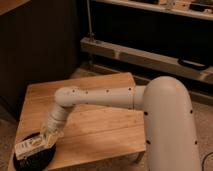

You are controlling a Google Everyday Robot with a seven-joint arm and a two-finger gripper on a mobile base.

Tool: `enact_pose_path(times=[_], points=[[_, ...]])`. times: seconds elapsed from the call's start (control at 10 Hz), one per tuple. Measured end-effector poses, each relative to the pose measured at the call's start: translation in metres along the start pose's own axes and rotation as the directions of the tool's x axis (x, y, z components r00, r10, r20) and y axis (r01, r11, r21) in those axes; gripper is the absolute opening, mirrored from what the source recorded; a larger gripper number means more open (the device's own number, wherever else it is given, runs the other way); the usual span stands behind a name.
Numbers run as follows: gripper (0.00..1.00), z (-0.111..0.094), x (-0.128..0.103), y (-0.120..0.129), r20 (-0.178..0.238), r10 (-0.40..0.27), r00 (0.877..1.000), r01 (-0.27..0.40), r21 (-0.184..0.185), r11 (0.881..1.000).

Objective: Place the bottle in the ceramic bowl

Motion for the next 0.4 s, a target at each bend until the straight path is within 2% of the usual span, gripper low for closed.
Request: enact_pose_path(times=[0.4], points=[[0.75, -0.0003, 0.0005, 0.0003, 0.000, 0.001, 1.000, -0.001, 0.000, 1.000]])
